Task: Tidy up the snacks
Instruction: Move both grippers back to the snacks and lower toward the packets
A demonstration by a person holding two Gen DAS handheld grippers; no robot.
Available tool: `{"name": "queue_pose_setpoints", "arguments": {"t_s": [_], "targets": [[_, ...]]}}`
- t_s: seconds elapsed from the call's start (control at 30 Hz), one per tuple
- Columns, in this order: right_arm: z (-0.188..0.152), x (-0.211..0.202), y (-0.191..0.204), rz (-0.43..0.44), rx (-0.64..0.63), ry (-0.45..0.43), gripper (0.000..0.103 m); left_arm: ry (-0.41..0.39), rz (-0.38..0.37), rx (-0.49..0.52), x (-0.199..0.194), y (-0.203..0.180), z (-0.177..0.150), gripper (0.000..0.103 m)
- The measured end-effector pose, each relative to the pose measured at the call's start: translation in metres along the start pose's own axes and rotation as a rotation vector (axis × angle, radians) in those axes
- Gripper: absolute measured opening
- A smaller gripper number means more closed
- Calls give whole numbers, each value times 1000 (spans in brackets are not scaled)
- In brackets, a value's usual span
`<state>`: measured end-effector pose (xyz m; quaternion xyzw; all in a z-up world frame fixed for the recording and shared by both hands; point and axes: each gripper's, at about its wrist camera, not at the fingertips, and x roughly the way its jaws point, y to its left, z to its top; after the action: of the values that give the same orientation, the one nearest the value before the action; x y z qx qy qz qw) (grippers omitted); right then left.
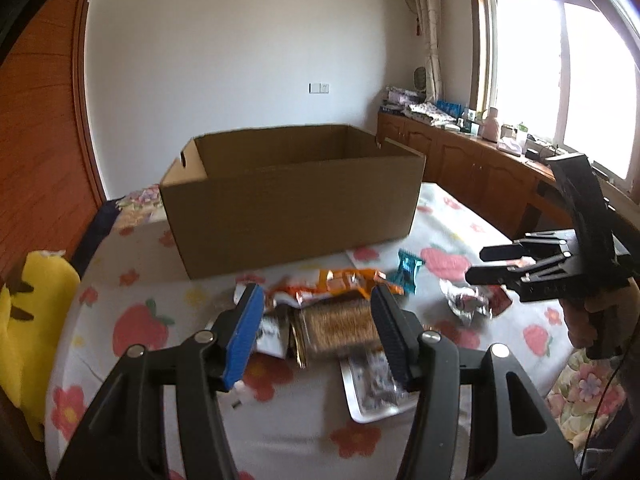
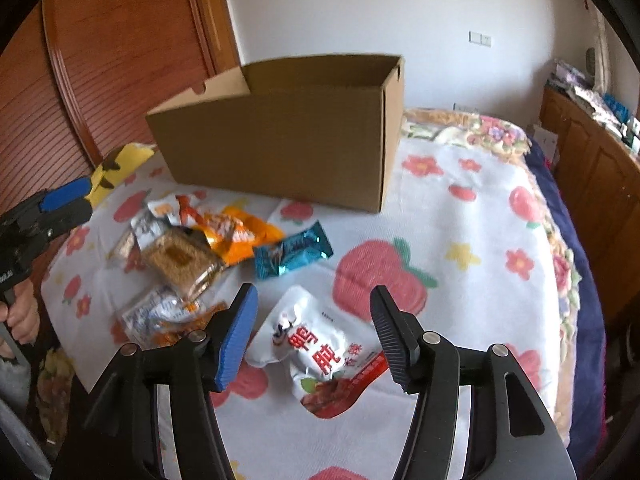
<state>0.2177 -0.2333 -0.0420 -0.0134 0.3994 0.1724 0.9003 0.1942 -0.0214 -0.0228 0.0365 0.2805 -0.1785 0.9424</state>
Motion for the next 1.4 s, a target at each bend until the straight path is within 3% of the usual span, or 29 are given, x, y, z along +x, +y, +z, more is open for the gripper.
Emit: {"name": "queue_pose_setpoints", "arguments": {"t_s": [0.27,0.63,0.93,1.4], "targets": [[-7,21,-12,29,42,50,60,18,13,21,3,-11,-22,56],[-26,16,-8,65,40,97,63,51,-20,-11,8,-18,-32,56],[-36,11,16,0,-67,90,65,56,-25,-14,8,-22,-35,56],[-27,35,5,-71,-68,100,68,134,-68,-50,27,-29,-43,63]]}}
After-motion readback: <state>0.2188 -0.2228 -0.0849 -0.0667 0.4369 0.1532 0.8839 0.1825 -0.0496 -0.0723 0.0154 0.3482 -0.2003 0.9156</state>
